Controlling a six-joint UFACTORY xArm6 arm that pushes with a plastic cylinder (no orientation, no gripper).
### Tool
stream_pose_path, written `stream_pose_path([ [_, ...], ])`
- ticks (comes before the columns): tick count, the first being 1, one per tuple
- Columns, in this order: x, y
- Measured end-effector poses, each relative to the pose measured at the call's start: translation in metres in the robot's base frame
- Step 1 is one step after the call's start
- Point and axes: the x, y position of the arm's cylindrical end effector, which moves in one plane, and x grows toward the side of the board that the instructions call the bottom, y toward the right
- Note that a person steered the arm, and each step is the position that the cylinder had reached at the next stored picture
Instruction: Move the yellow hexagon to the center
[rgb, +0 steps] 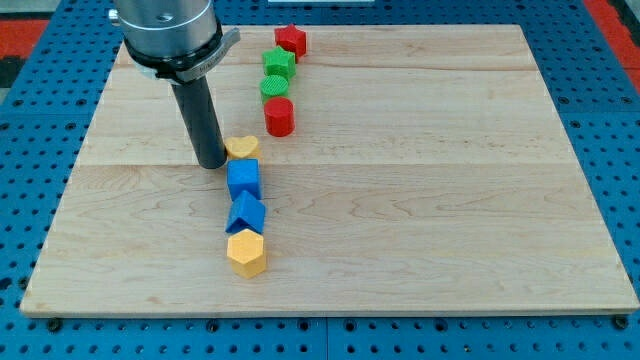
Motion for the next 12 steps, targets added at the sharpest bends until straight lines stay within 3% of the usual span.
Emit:
stream_pose_path([
  [1,0.000,0.000],
  [3,0.119,-0.002],
  [4,0.161,-0.001],
  [5,0.169,0.042],
  [7,0.122,0.129],
  [8,0.153,0.106],
  [9,0.150,0.037],
  [10,0.118,0.034],
  [11,0.084,0.102],
  [12,0.080,0.158],
])
